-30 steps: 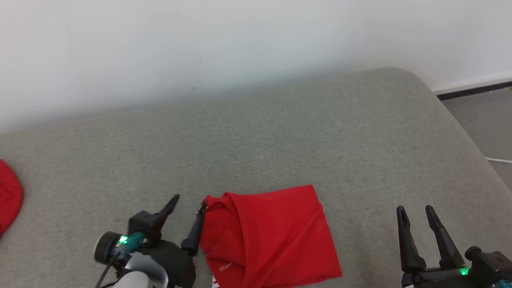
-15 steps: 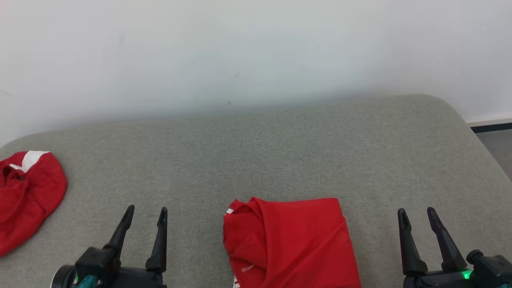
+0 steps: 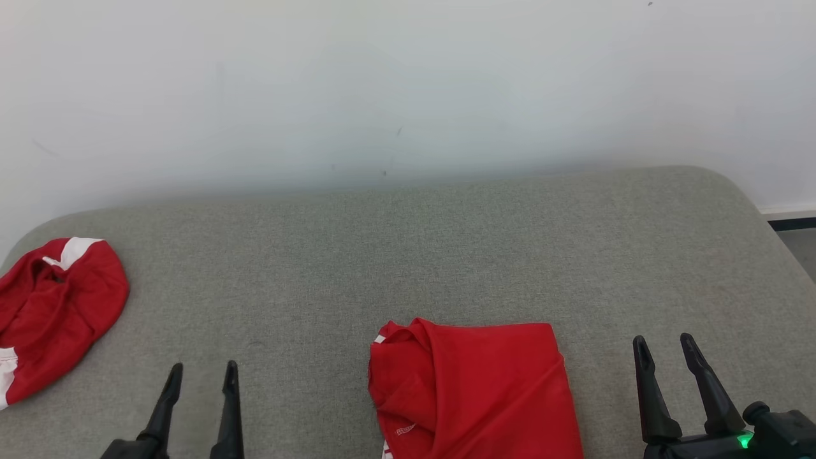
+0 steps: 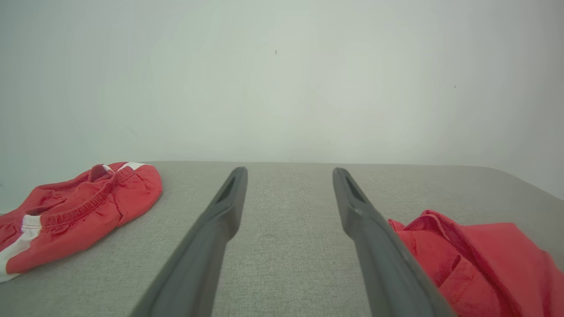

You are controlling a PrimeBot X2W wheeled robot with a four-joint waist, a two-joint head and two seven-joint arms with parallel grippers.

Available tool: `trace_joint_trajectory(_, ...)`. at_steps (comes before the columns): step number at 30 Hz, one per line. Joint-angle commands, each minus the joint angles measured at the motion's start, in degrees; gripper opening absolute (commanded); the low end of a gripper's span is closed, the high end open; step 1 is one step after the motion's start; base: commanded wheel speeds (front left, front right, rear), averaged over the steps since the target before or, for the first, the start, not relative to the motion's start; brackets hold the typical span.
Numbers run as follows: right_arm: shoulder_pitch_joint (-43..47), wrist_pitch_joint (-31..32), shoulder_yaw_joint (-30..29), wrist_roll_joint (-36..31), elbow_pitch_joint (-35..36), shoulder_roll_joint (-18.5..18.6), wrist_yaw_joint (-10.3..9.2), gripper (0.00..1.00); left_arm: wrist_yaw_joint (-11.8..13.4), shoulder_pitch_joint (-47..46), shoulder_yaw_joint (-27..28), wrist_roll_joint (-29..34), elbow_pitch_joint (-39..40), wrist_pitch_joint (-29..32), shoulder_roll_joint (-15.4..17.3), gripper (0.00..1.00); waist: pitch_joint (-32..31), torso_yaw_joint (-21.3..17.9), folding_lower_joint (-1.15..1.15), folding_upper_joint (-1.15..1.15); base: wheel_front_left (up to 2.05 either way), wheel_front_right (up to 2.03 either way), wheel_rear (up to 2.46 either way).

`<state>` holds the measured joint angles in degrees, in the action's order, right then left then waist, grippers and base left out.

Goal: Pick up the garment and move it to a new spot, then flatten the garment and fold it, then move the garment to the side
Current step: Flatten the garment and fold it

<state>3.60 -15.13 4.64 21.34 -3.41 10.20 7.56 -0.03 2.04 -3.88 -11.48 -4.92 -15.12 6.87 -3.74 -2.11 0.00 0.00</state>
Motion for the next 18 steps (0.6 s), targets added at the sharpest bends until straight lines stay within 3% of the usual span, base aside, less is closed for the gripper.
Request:
trace_joint_trajectory(1, 0.56, 0.0, -0.13, -0.29, 0.09, 0.31, -0.13, 1.0, -0.04, 1.06, 0.86, 0.6, 0.53, -0.02, -0.27, 1.0, -0.03, -0.01, 0.0, 0.0, 0.0, 0.0, 0.0)
trace_joint_trajectory(18, 0.97, 0.0, -0.15, -1.42, 0.2, 0.15, -0.13, 1.0, -2.26, 2.68, 5.96, 3.57, 1.32, -0.02, -2.86, 1.0, 0.16, -0.43, 0.0, 0.0, 0.0, 0.0, 0.0)
